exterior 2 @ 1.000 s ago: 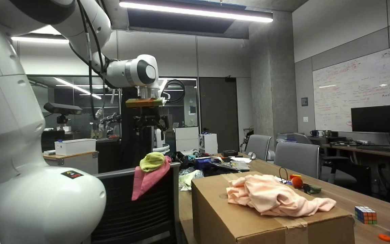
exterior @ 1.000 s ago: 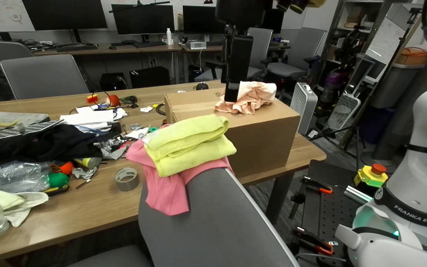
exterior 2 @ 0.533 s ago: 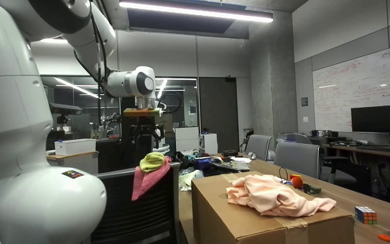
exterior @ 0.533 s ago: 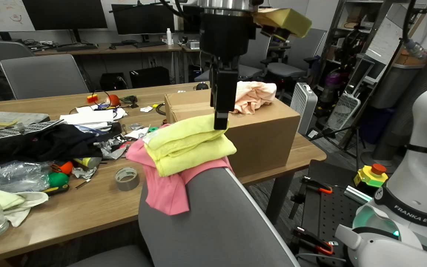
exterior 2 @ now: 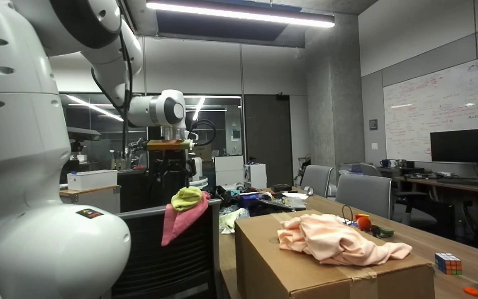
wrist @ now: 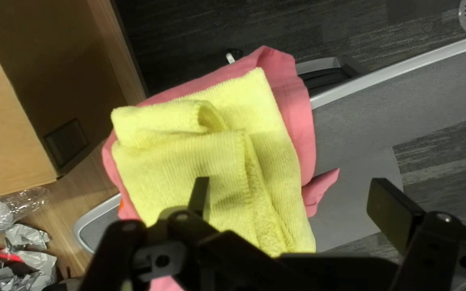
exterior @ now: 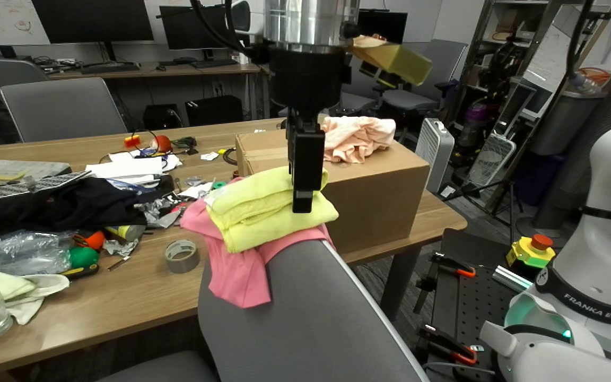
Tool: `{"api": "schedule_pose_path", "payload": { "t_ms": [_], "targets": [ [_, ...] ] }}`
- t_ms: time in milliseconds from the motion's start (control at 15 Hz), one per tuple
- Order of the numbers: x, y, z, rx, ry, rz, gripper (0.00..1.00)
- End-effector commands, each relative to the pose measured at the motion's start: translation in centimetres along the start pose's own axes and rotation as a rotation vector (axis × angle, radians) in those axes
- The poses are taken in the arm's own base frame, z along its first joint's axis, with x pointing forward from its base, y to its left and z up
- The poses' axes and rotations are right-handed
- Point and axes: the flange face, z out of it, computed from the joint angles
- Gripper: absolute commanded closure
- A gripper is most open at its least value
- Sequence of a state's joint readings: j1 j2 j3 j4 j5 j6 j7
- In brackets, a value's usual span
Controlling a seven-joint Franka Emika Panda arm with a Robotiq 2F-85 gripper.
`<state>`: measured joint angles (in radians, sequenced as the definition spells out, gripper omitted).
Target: Pick up the fabrics from the chair and put them on top of the box.
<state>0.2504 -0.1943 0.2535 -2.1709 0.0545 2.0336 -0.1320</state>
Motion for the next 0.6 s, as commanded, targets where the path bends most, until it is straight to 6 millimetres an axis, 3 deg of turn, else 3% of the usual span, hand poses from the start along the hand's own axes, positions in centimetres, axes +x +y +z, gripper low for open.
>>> {"api": "schedule_pose_path", "payload": {
  "t_ms": [0, 533],
  "targets": [
    [1.1, -0.4, 0.3, -0.046, 0.016, 0.004, 0.00],
    [2.0, -0.6, 2.9, -0.261, 0.028, -0.004, 0.00]
  ]
}}
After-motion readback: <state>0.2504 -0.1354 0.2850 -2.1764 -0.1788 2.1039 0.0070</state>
